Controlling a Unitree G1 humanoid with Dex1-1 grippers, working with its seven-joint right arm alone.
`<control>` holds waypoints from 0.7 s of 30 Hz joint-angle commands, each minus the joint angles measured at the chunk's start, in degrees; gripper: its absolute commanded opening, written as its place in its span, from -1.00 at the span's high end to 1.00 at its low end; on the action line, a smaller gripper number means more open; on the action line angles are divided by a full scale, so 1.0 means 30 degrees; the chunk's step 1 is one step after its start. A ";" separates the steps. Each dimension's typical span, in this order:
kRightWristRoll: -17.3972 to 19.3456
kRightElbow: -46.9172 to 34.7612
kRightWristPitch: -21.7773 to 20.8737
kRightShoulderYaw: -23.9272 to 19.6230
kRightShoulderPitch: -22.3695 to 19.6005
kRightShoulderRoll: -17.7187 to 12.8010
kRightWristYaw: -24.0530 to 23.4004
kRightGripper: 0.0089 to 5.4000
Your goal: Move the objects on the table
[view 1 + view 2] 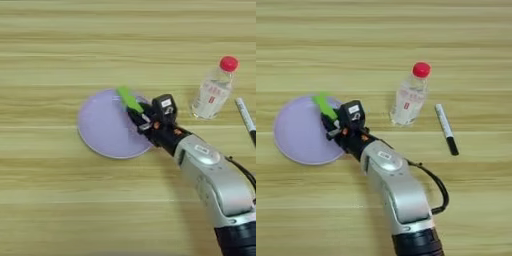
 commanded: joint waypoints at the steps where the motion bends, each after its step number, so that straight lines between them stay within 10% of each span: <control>1: -0.0078 -0.0335 -0.0285 0.0840 -0.0838 0.0316 0.0221 0.48; 21: -0.0623 0.3162 -0.0391 0.1552 -0.1953 0.0804 0.0390 0.29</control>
